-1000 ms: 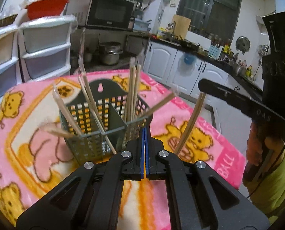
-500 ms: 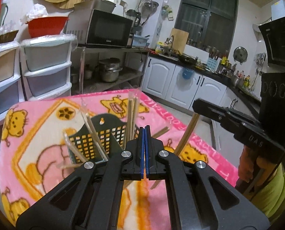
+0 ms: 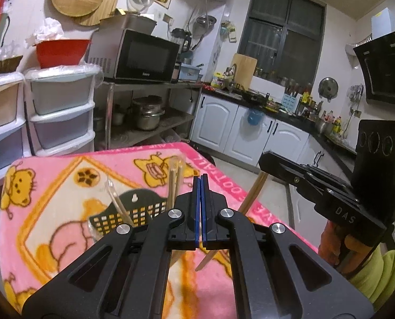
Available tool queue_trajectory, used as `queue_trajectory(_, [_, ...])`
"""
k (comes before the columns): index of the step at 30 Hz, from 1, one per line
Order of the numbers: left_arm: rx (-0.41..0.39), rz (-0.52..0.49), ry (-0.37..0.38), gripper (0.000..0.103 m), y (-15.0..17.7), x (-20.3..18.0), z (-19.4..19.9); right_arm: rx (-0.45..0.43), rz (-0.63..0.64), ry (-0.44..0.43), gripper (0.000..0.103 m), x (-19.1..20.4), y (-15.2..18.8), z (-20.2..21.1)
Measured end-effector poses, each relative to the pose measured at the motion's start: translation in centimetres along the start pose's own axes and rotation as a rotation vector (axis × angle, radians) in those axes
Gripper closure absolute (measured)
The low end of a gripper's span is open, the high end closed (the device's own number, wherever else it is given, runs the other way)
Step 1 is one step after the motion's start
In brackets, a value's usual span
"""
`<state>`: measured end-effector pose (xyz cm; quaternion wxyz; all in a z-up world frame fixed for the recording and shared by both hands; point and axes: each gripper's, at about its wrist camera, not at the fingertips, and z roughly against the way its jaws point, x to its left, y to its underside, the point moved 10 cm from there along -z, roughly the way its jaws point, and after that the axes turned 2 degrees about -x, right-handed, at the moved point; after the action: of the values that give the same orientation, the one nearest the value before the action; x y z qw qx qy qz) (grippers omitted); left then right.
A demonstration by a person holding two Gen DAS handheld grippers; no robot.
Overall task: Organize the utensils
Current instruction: 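Lift the left tool's chopstick over the caddy while the right tool lifts its chopstick, then lower both held chopsticks into the caddy and open both tools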
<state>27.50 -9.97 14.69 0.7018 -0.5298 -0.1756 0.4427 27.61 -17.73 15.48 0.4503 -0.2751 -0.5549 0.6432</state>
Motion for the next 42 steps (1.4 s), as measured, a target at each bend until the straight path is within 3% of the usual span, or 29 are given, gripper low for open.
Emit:
queue_trajectory(12, [-0.088,0.002,-0.032,0.103,-5.1,0.2,0.9,-0.08,0.033,-0.023,0.098,1.4,-4.7,-0.3])
queue_trajectory(17, [-0.087,0.014,-0.055,0.103,-6.1,1.1,0.3,-0.1,0.025,-0.015,0.098,1.2,-6.0,-1.0])
queue_trajectory(28, [-0.033,0.051,-0.12,0.103,-2.9,4.6,-1.0,-0.105,0.053,0.065,0.098,-0.1,-6.3,-4.4])
queue_trajectory(42, [0.065,0.053,-0.227,0.103,2.2,7.8,-4.2,-0.016,0.037,0.13,0.098,-2.4,-1.9,-9.2])
